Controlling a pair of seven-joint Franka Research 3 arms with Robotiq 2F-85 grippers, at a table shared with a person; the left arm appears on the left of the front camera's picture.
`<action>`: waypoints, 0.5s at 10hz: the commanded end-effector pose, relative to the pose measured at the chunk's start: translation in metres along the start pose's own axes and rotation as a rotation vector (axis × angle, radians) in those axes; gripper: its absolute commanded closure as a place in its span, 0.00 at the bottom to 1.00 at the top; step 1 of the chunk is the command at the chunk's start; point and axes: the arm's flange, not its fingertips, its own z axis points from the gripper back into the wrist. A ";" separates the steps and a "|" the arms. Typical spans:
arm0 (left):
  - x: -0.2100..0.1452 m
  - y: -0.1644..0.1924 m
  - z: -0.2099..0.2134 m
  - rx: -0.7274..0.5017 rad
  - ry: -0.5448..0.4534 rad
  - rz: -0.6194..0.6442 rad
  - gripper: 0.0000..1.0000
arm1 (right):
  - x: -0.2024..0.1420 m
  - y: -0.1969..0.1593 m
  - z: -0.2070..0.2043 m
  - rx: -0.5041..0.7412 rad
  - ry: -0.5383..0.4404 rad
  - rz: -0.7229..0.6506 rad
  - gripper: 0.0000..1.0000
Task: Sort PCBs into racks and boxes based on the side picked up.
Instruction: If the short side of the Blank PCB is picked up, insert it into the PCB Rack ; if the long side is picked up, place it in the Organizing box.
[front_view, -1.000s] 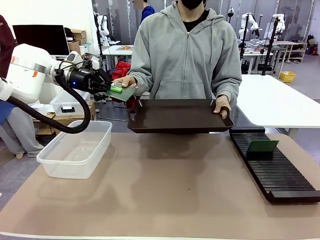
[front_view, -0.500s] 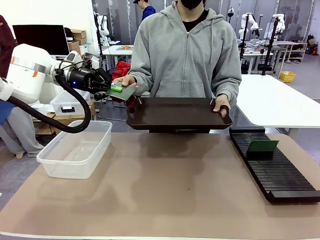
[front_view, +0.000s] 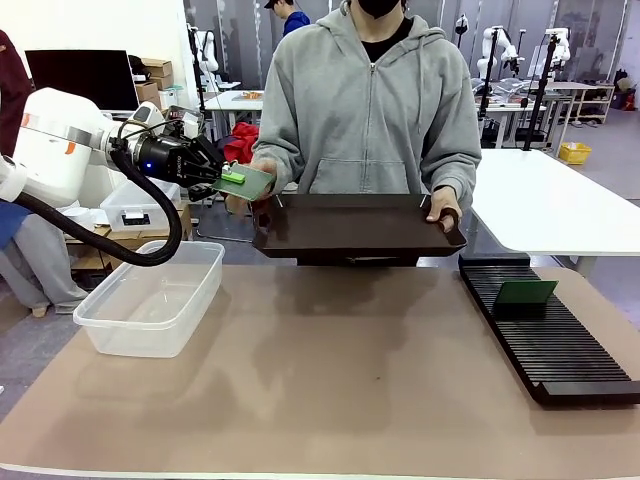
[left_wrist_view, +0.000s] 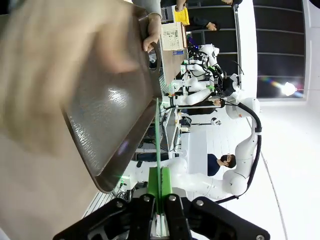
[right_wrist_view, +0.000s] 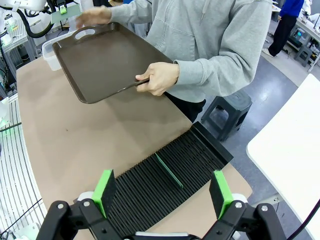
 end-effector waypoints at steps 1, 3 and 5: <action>0.000 0.001 0.000 -0.012 -0.017 -0.006 1.00 | 0.001 -0.001 -0.001 -0.002 0.001 -0.003 0.00; 0.000 0.001 0.000 -0.012 -0.017 -0.006 1.00 | 0.001 -0.001 -0.001 -0.002 0.001 -0.003 0.00; 0.000 0.001 0.000 -0.012 -0.017 -0.006 1.00 | 0.001 -0.001 -0.001 -0.002 0.001 -0.003 0.00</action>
